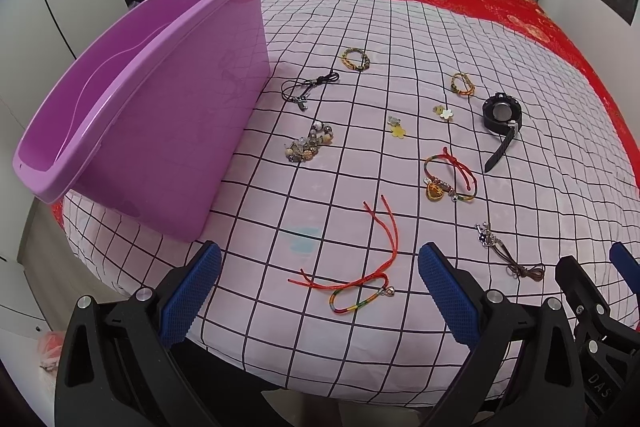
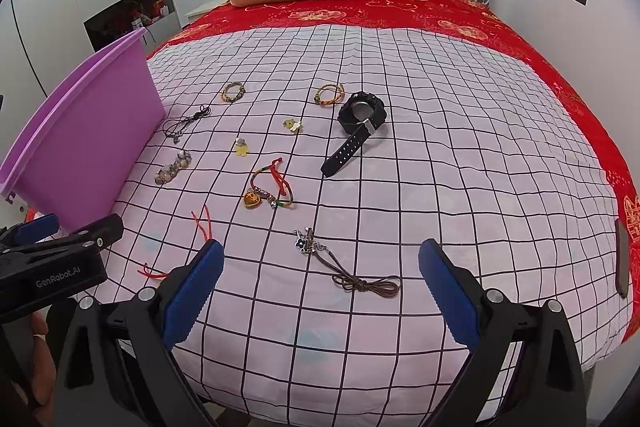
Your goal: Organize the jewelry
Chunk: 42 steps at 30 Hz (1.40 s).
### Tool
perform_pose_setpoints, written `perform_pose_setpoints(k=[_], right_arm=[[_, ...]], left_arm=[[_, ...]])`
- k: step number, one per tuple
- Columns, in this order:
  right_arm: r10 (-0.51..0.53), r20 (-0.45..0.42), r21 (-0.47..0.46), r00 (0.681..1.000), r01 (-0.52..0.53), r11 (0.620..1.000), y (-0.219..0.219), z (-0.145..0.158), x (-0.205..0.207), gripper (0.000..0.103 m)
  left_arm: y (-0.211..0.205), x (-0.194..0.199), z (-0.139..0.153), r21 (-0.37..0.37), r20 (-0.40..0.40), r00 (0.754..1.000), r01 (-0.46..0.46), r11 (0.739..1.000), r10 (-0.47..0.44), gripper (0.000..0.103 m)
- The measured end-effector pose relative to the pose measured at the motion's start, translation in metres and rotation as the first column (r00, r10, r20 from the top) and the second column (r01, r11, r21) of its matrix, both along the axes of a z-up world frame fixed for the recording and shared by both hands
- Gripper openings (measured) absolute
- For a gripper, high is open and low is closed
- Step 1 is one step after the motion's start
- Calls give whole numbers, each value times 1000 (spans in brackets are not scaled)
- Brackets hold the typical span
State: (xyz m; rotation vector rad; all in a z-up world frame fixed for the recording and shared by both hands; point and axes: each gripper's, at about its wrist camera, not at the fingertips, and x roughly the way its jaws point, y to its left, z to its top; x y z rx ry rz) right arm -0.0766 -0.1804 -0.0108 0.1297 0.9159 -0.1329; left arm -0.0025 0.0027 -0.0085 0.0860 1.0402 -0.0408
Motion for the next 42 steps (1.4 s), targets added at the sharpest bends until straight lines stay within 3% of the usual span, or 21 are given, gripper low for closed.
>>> perform_pose_setpoints(k=[9, 16, 29, 42], right_arm=[[27, -27, 51, 999, -26, 998, -4, -21, -2, 93], [57, -44, 71, 997, -53, 996, -8, -48, -4, 93], [36, -116, 85, 993, -26, 996, -30, -95, 12, 93], [29, -138, -20, 990, -32, 999, -37, -125, 28, 93]], left_arm=[[15, -7, -33, 10, -32, 999, -1, 1000, 1, 97], [26, -9, -66, -31, -77, 997, 3, 1000, -5, 97], [12, -4, -100, -46, -105, 993, 41, 998, -46, 97], [4, 6, -123, -38, -115, 992, 49, 998, -53, 97]])
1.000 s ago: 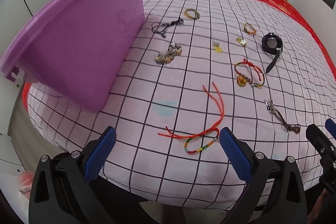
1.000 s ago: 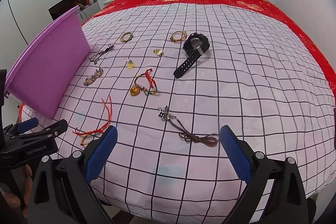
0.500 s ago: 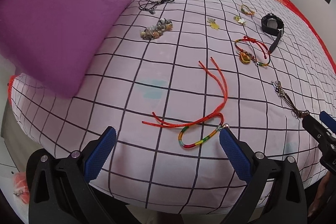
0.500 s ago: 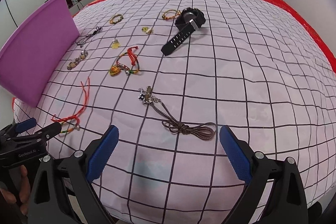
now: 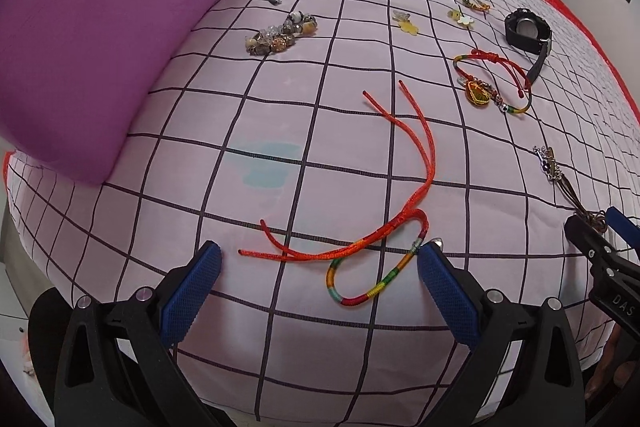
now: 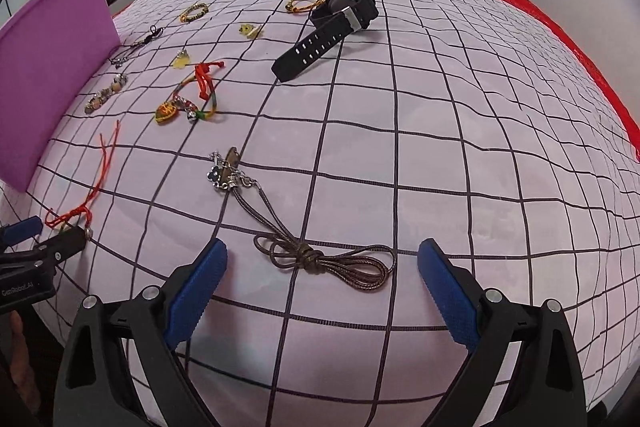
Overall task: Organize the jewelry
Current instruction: 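Grasp the red-and-rainbow string bracelet with the left tool while the right tool grasps the brown-cord silver charm, then lift both held pieces and carry them over the purple tub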
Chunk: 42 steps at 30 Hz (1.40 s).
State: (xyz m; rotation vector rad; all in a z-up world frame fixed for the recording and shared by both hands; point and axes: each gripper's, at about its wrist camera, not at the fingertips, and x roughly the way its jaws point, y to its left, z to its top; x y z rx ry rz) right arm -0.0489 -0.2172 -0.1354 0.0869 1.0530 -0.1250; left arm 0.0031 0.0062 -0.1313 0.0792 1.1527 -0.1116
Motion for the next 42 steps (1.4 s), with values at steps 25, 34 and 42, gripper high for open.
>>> perform_pose_setpoints(k=[25, 34, 42], right_arm=[[86, -2, 46, 996, -86, 995, 18, 5, 4, 3], [67, 53, 156, 996, -75, 985, 14, 41, -4, 3], [103, 133, 197, 986, -128, 972, 33, 92, -2, 3]], left_arm=[[-21, 4, 11, -72, -8, 997, 77, 994, -78, 7], [-8, -2, 41, -170, 2, 995, 97, 981, -98, 7], [0, -4, 92, -203, 89, 990, 127, 971, -111, 7]])
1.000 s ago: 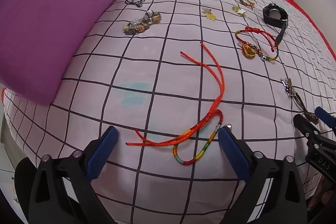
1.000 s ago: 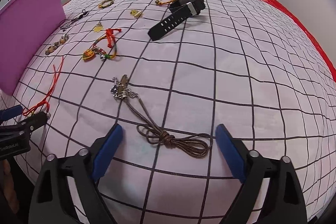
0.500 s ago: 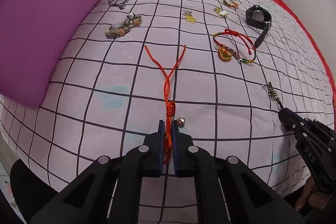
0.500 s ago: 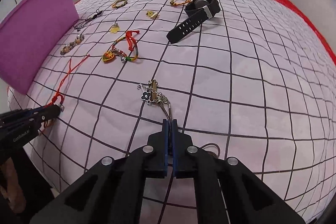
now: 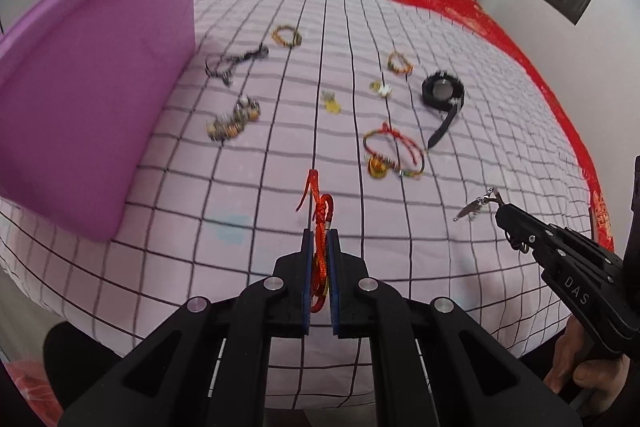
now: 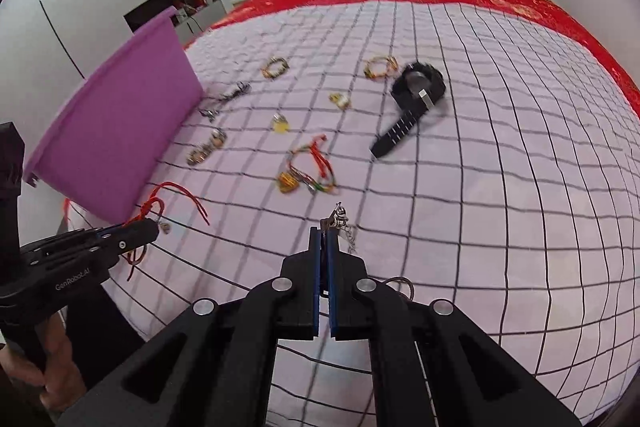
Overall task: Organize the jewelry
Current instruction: 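Lift both held pieces and carry them over the purple tub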
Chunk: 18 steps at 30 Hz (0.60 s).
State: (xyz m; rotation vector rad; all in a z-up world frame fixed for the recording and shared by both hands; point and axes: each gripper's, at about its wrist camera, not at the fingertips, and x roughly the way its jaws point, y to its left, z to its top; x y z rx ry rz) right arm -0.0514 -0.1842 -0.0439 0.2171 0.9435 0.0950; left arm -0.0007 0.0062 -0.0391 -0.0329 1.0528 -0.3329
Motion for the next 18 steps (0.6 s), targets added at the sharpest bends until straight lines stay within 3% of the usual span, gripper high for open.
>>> perform_pose_setpoints(k=[5, 9, 18], right_arm=[[26, 59, 43, 998, -29, 999, 14, 36, 8, 3], [62, 122, 59, 991, -69, 996, 29, 67, 18, 3], [170, 239, 74, 956, -193, 978, 86, 130, 65, 3]], left_arm=[[13, 1, 41, -17, 105, 994, -6, 1000, 8, 7], [33, 8, 70, -56, 140, 989, -29, 998, 36, 7], [91, 30, 128, -60, 240, 964, -101, 993, 112, 7]])
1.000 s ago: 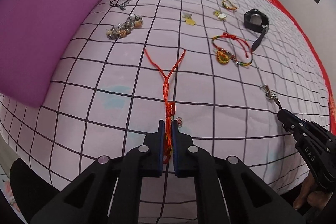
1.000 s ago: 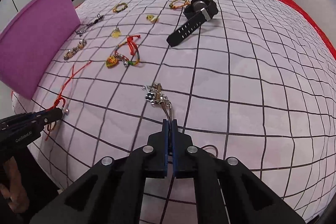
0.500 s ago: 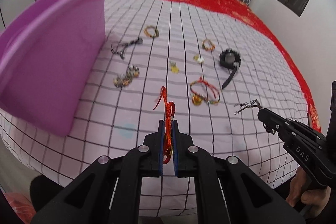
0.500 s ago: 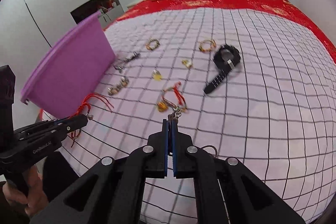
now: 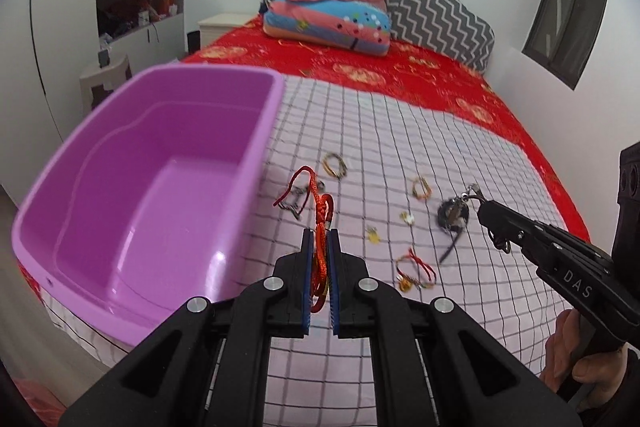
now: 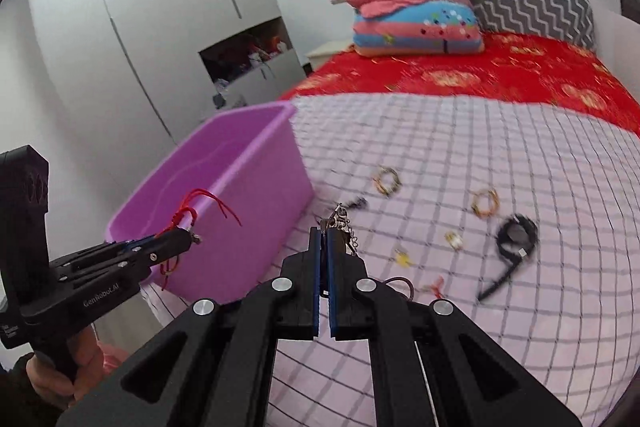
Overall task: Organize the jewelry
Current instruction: 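Lift both held pieces and carry them over the purple tub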
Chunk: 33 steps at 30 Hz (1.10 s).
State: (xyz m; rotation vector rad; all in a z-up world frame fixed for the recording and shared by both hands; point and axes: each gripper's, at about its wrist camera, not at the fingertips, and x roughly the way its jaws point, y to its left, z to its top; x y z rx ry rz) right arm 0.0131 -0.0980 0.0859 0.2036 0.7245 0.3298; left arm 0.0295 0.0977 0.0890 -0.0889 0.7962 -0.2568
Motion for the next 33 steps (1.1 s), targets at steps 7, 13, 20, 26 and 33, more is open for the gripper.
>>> perform_pose_setpoints(k=[7, 13, 20, 26, 33], right_arm=[[125, 60, 37, 990, -128, 991, 70, 34, 38, 3], [223, 39, 34, 974, -224, 974, 134, 36, 75, 3], [282, -66, 5, 957, -282, 959, 181, 6, 112, 3], [306, -138, -23, 942, -312, 950, 200, -20, 124, 3], [308, -163, -57, 937, -321, 945, 209, -31, 131, 3]], left_arm=[[57, 27, 12, 32, 24, 993, -120, 992, 119, 7], [100, 47, -3, 52, -14, 976, -215, 975, 216, 7], [129, 68, -35, 67, -101, 956, -270, 961, 276, 7], [140, 74, -52, 76, -138, 941, -302, 950, 310, 8], [147, 76, -62, 101, -162, 930, -317, 943, 330, 8]])
